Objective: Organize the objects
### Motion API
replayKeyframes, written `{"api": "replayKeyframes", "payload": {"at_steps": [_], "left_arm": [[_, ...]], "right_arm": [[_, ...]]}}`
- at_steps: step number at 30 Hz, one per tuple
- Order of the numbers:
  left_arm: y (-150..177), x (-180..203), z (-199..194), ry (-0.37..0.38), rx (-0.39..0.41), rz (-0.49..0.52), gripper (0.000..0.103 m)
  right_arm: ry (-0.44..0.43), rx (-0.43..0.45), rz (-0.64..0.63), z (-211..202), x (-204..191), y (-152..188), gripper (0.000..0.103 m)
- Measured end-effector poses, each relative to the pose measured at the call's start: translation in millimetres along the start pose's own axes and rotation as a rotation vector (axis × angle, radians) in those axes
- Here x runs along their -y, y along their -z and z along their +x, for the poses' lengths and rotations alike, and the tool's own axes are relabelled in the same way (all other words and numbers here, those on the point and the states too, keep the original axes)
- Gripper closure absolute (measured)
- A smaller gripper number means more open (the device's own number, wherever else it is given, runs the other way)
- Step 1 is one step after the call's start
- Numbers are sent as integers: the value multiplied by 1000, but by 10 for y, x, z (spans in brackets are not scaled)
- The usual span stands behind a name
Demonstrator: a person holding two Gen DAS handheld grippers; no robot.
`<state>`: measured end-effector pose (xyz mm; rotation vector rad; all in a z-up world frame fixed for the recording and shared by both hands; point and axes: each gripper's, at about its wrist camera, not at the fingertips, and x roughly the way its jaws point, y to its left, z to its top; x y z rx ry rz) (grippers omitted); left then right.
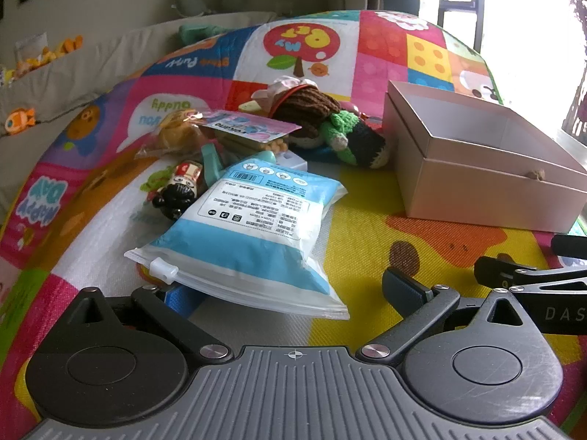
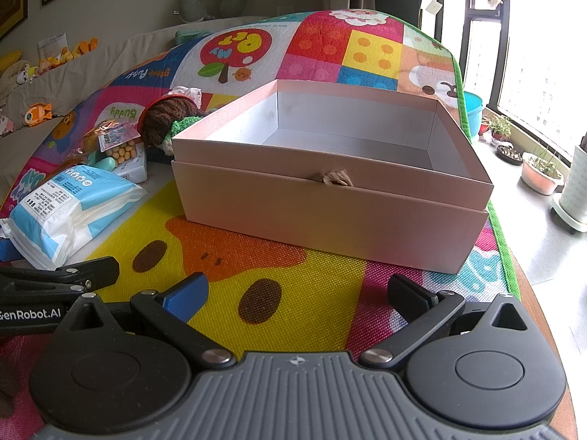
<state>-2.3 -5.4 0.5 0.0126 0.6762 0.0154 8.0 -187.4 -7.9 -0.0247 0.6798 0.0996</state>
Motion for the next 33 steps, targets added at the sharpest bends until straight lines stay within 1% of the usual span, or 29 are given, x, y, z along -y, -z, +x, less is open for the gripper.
{"api": "replayKeyframes", "payload": {"at_steps": [11,13,15,17,18,19,20,21,24,25,26,28,29,31,32,33], "left_arm": [[6,-17,-6,8,3,-7,0],[14,-31,-50,25,0,0,0],[22,-68,-182,65,-3,9,1],[2,-127,-422,81,61,36,1],[-35,-151,-534,72,106,59,1],[-66,-171,-594,61,134,74,1],[-124,-191,-618,53,151,83,1],[-190,-212,-595,53,152,82,1],[-390,-234,-397,57,88,63,1],[-421,-230,-348,67,80,73,1],[-441,-197,-283,72,71,102,1],[-437,-163,-123,47,32,160,1],[-428,-167,-37,39,10,171,1],[-407,-227,87,26,-25,157,2],[-405,-256,136,26,-38,148,5],[-394,-287,163,30,-47,140,14]], "right_arm": [[-7,0,0,3,8,8,0],[-8,1,0,-1,2,6,0],[-7,0,0,-3,0,7,0],[-7,1,0,-3,2,9,0],[-7,0,0,-3,0,9,0],[-7,0,-1,-3,-2,9,0],[-7,0,0,-4,1,10,0],[-7,0,0,-4,1,11,0],[-2,0,1,-5,0,12,0],[-2,0,1,-4,0,13,0],[-2,0,1,-3,0,13,0],[-1,0,0,-2,-2,14,0],[-1,0,1,-2,-1,14,0],[-1,0,1,-3,-6,15,0],[-1,0,1,-1,-4,15,0],[-1,0,1,0,-5,14,0]]}}
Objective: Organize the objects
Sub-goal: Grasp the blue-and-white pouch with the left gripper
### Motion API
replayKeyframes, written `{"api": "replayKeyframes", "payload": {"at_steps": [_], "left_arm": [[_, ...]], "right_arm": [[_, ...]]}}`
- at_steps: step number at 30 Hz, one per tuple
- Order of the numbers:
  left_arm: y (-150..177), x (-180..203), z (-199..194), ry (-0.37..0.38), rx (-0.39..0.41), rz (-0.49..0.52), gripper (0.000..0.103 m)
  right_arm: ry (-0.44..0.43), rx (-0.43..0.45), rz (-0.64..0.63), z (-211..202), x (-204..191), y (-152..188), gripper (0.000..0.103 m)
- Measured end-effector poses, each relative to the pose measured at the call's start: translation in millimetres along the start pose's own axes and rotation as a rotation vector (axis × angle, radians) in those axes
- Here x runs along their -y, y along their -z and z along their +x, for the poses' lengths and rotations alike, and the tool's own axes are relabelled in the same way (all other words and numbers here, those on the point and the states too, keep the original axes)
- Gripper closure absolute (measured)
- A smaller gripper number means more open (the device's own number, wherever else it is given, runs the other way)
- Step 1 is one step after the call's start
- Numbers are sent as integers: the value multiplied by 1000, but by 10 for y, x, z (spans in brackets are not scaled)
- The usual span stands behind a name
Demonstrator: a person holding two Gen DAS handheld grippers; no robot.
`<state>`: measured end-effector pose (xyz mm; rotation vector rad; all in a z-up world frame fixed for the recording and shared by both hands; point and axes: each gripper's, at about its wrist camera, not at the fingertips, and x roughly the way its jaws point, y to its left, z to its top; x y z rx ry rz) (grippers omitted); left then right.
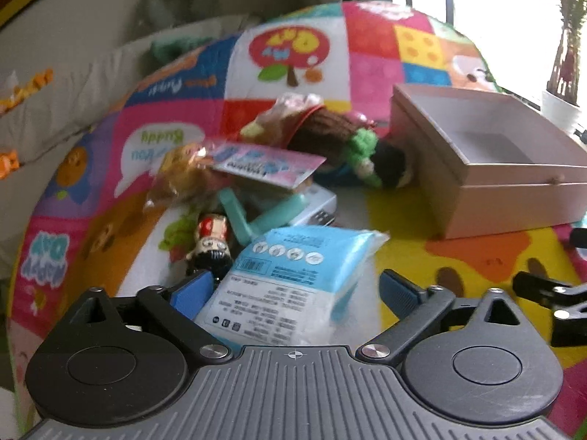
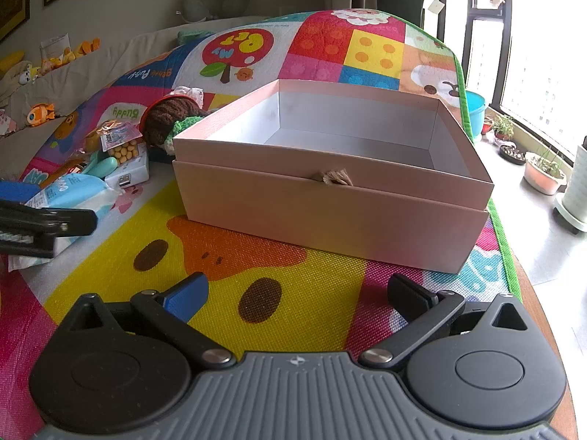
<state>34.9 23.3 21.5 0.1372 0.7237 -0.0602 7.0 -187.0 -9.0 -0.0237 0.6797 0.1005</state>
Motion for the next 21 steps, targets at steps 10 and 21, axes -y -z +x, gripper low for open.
{"api": "replayKeyframes", "payload": {"at_steps": [10,21], "left_arm": [[24,-110,-36,56,-31,-60,44],[491,-628,-706,82,97,-225,44]], "right_arm": [[-26,-9,-22,33,14,-2,0],[-36,-99,-44,73,25,-120,0]]}}
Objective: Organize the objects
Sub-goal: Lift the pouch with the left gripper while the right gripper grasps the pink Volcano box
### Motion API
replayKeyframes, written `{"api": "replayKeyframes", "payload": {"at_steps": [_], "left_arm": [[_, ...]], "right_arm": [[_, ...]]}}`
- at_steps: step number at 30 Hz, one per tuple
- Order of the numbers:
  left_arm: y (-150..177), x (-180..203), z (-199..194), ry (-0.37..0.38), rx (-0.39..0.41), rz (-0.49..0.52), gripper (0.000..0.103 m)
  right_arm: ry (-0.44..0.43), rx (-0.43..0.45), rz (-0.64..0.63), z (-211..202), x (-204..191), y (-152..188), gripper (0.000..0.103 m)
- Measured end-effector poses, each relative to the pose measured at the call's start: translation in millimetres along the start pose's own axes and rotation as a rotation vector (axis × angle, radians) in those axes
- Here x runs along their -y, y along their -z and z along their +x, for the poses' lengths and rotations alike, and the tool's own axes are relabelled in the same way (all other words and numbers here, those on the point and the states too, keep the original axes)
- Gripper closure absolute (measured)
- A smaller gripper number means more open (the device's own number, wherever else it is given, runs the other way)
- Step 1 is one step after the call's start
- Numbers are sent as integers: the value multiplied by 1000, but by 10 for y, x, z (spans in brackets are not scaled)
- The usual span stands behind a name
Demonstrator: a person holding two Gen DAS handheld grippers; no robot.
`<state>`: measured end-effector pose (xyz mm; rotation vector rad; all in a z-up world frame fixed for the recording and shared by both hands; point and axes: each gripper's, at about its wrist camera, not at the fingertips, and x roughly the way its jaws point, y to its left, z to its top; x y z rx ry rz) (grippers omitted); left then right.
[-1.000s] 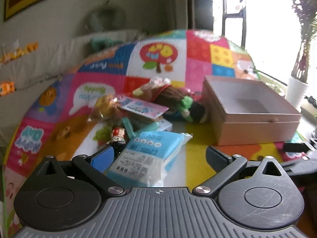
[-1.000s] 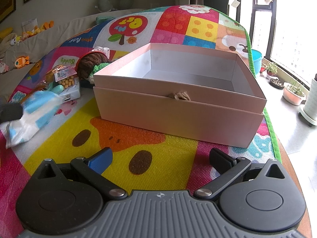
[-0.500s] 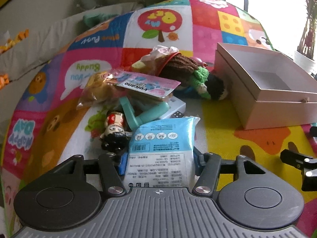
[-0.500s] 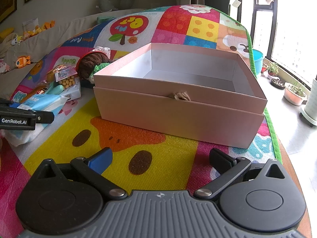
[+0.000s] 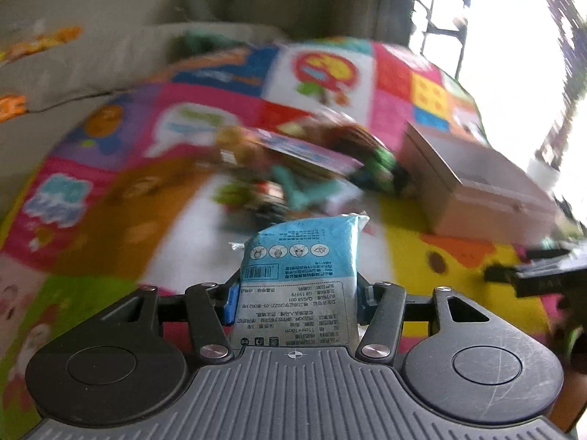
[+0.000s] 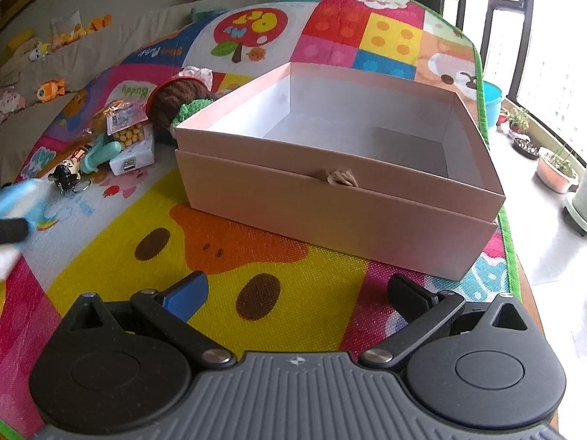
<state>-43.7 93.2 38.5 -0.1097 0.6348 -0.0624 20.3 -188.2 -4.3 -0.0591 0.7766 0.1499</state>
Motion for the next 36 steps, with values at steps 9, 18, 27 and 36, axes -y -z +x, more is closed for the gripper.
{"api": "replayKeyframes", "payload": {"at_steps": [9,18,27,36], "left_arm": [[19,-641,-7,93,23,-273,43],[86,-748,-119,137,61,-231,44],[82,-1007,-196,140,99,-271,44],[99,-990,-107,188,77,-262,44]], "right_arm": [[12,-18,13,35,-110,-75,0],[-165,122,-289,55,-1249,-613,9],[-154,172,-383,550,-2007,-1100,60],[-186,-43,-348,1313,-2084,-1593,52]]}}
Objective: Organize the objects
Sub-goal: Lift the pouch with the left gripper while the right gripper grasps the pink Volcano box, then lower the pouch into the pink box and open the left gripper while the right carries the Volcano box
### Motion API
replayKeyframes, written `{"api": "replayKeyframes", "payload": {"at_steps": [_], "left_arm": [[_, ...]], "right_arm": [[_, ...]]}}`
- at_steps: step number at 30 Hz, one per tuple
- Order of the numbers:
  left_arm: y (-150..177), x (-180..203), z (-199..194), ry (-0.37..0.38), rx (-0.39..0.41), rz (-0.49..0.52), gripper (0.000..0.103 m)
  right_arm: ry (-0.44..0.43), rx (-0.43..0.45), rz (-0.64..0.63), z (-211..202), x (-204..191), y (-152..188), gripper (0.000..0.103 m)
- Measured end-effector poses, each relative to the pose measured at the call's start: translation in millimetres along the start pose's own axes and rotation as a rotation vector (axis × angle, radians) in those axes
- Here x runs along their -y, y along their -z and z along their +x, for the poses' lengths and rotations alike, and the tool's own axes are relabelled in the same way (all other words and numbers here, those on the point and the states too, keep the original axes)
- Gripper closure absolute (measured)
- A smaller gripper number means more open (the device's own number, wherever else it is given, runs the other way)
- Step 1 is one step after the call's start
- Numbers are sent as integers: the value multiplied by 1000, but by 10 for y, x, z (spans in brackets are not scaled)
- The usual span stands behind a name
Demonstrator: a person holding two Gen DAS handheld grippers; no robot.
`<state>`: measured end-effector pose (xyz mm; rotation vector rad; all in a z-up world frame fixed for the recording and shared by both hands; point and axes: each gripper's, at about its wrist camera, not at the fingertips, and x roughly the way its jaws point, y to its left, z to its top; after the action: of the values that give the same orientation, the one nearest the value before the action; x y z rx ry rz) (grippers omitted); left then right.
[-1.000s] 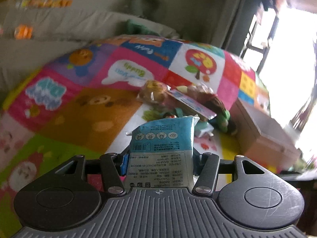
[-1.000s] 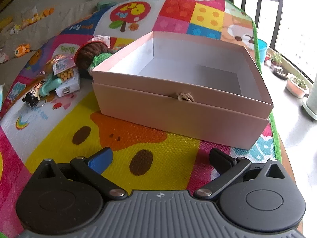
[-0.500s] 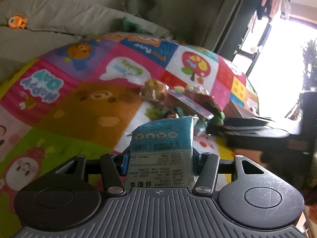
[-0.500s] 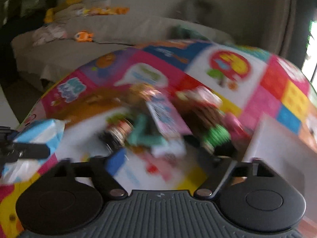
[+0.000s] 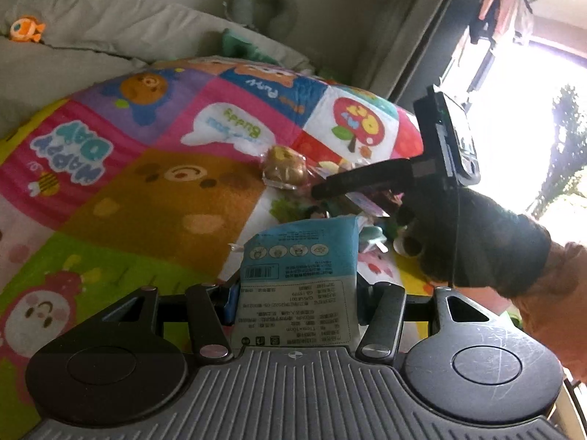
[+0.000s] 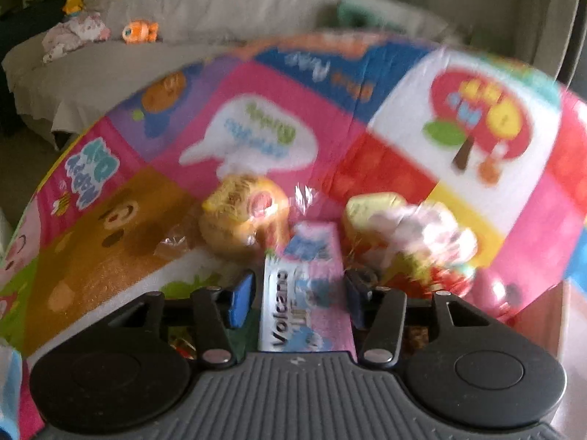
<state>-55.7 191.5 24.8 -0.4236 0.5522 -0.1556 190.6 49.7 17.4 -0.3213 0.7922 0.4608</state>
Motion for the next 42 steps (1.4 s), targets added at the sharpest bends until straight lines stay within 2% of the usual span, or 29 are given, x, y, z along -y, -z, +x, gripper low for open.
{"api": "replayKeyframes", "payload": {"at_steps": [2,5,12,15,18,22,26,29,30,33,34,37,39,42], "left_arm": [[-2,6,4,-9,-8,-1,44],[-20,54,-1,-24,-13,5,44],[-49,430,-34,-16,-42,107,44],[-117,767,2,31,-54,187,44],[-260,1169,140,60,-52,279,44],[-500,1787,675,67,-63,357,44],[-660,2325,1415,77,-112,364,44],[-589,2660,1960,60,-172,379,44],[-543,2741,2120,46,-196,388,43],[-335,2884,2482,-87,-243,481,42],[-271,2889,2554,-121,-271,510,41],[-167,2930,2505,-155,-260,605,40],[-181,2924,2453,-133,-257,609,40],[-264,2852,2217,-61,-195,555,40]], "right_arm": [[1,-1,-17,-36,-22,34,58],[-29,1,25,-248,0,130,60],[-104,82,57,-1285,165,746,60],[-85,121,60,-1723,274,1142,60],[-27,170,79,-2082,422,1537,60],[49,230,126,-2377,651,1980,60],[59,275,182,-2476,791,2254,60],[69,308,235,-2499,888,2417,60],[74,318,255,-2504,929,2463,60],[84,329,298,-2503,1028,2576,60],[85,328,307,-2502,1063,2607,60],[84,327,315,-2502,1141,2697,60],[80,319,323,-2456,1168,2709,60],[68,313,341,-2414,1196,2714,60]]}}
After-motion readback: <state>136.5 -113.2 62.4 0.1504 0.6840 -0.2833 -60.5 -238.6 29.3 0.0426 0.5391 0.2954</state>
